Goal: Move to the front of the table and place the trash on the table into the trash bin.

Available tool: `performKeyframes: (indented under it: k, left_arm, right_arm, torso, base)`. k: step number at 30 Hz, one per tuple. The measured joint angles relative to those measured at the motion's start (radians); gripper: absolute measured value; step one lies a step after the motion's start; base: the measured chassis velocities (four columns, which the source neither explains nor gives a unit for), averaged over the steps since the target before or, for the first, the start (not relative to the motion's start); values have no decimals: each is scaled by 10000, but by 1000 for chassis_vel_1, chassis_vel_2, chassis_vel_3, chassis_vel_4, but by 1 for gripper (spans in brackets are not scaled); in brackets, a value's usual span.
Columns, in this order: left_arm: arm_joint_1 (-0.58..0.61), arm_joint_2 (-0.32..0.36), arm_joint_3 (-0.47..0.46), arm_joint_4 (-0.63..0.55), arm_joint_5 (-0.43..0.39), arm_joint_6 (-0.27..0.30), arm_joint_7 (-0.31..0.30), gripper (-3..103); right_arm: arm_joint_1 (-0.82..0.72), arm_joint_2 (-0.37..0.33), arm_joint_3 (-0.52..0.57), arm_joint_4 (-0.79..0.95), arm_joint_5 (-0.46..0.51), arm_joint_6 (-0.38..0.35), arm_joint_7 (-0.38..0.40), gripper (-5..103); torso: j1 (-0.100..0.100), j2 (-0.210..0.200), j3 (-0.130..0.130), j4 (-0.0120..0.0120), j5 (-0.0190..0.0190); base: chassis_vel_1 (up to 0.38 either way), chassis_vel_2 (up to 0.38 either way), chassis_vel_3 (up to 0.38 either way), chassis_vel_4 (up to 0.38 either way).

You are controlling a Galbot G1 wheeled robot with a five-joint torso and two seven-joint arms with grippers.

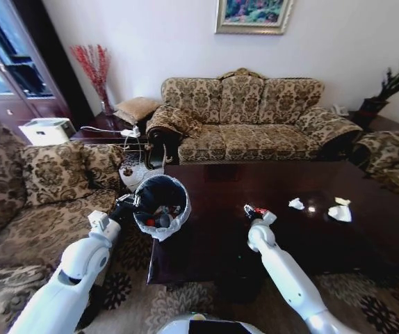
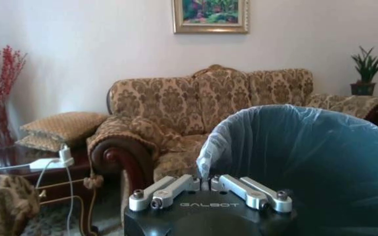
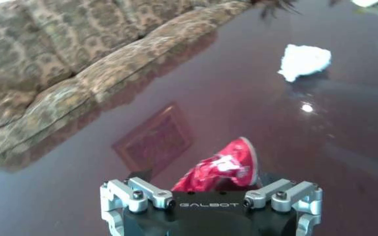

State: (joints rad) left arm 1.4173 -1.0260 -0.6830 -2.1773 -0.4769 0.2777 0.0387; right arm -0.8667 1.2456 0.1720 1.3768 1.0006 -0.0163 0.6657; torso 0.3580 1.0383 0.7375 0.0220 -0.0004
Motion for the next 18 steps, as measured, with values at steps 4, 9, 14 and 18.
performKeyframes:
  k: [4,9,14,18]
  left_arm:
    - [5,-3,-1,-25,-29,-35,-1,3]
    - [7,3,-21,-30,-43,-43,-7,3]
    - [15,-27,-13,-32,-49,-74,-7,3]
    - [10,-41,-3,-40,-71,-81,-7,3]
  right_arm:
    - [99,271,176,-254,143,73,-36,100]
    - [140,209,186,-307,169,0,-273,100]
    - [391,212,222,-539,465,-195,-577,100]
    - [543,340,291,-607,891,-261,-475,100]
  torso:
    - [0,0,0,9,4]
    - [0,0,0,9,2]
    - [0,0,0,6,4]
    - [0,0,0,7,4]
  base:
    - [0,0,0,0]
    - [0,0,0,0]
    - [0,0,0,0]
    - [0,0,0,0]
